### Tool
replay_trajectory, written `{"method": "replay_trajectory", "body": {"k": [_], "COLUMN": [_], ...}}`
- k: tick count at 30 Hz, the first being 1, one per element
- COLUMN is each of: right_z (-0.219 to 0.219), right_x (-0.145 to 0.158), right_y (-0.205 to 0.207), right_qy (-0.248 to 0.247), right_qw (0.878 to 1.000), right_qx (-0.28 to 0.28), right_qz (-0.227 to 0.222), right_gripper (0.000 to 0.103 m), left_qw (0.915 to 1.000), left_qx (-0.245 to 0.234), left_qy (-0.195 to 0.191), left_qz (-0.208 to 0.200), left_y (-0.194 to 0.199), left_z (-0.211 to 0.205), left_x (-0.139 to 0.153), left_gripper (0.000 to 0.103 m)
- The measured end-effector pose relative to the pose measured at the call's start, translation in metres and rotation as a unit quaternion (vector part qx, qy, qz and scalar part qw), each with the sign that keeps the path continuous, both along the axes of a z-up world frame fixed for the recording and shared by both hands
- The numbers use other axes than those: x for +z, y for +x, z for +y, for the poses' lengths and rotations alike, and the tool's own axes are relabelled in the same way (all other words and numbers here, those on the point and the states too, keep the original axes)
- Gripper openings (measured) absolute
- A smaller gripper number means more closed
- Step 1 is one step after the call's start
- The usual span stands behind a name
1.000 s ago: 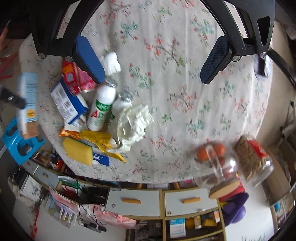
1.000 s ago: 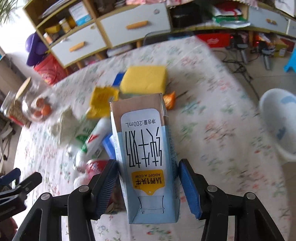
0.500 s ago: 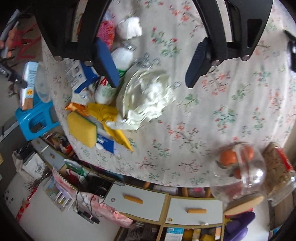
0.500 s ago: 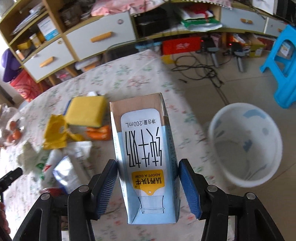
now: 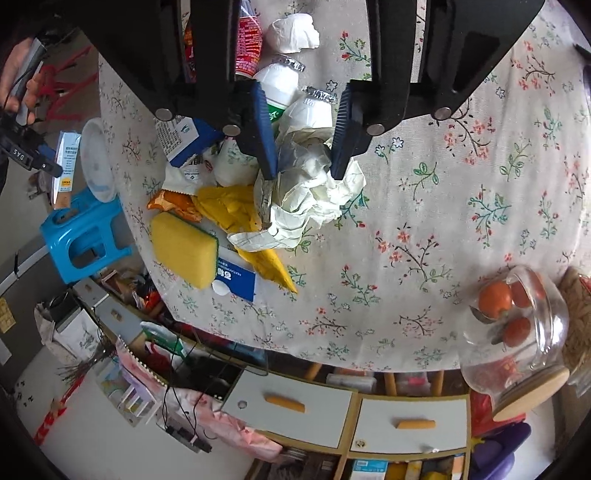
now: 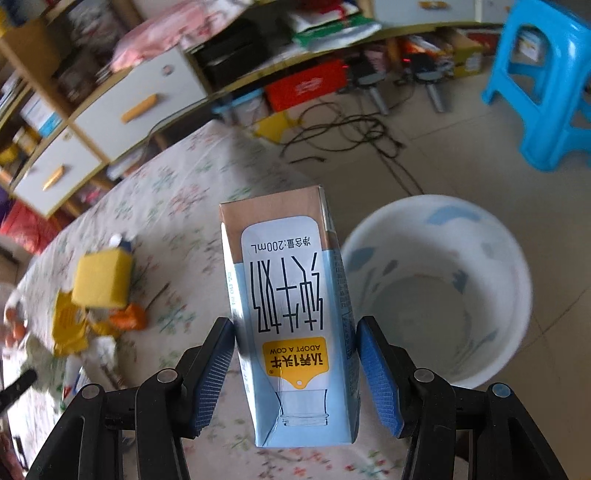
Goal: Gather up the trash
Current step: 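Drop the milk carton into the white bin with the right tool while the left tool drops the plastic in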
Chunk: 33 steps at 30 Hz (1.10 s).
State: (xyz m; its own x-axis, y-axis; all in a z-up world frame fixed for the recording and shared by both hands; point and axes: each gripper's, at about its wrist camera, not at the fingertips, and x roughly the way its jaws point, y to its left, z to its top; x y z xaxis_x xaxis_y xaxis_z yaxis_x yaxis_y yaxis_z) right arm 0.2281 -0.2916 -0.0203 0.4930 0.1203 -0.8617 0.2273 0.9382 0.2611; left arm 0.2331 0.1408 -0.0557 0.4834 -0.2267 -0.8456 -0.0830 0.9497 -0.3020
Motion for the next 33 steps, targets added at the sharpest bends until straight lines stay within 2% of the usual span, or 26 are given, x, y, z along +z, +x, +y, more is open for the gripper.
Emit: {"method": "replay_trajectory", "body": {"k": [2,9,13,15,16,17,23,29,33], "right_z": [-0.014,-0.066,-0.079,-0.085,-0.085,-0.087,-0.094,-0.108,-0.124], "right_x": [0.000,-0.008,-0.014,-0.016,-0.017,-0.017,-0.007,0.002,0.001], "right_y": [0.000,-0.004,-0.005,-0.006,-0.006,-0.007,-0.018,-0.040,-0.057], "right_qy": [-0.001,0.010,0.010,0.006,0.003,0.002,0.010,-0.007,-0.025], "right_qw": [1.000,0.996,0.995,0.994,0.994,0.993,0.993,0.994,0.994], "right_qx": [-0.016,-0.085,-0.101,-0.107,-0.111,-0.116,-0.115,-0.109,-0.106], "right_qz": [0.002,0.013,0.019,0.022,0.026,0.026,0.017,0.008,0.012], "right_gripper": [0.060,0.060,0.060,0.066,0.075,0.079,0.080,0.083,0.083], "left_qw": [1.0000,0.9993,0.9981,0.9972,0.9965,0.9959,0.9913,0.9828,0.9759], "left_qx": [0.002,-0.011,-0.020,-0.032,-0.039,-0.045,-0.100,-0.173,-0.210], "left_qy": [0.001,-0.008,-0.017,-0.018,-0.018,-0.018,-0.021,-0.004,-0.008], "left_qz": [-0.006,-0.035,-0.056,-0.066,-0.072,-0.076,-0.082,-0.066,-0.059], "left_y": [-0.002,-0.010,-0.013,-0.015,-0.016,-0.017,-0.021,-0.018,-0.011], "left_z": [-0.001,-0.015,-0.032,-0.042,-0.051,-0.057,-0.118,-0.202,-0.261], "left_x": [0.005,0.028,0.044,0.050,0.054,0.057,0.064,0.049,0.038], "left_gripper": [0.024,0.021,0.021,0.021,0.021,0.021,0.021,0.021,0.021]}}
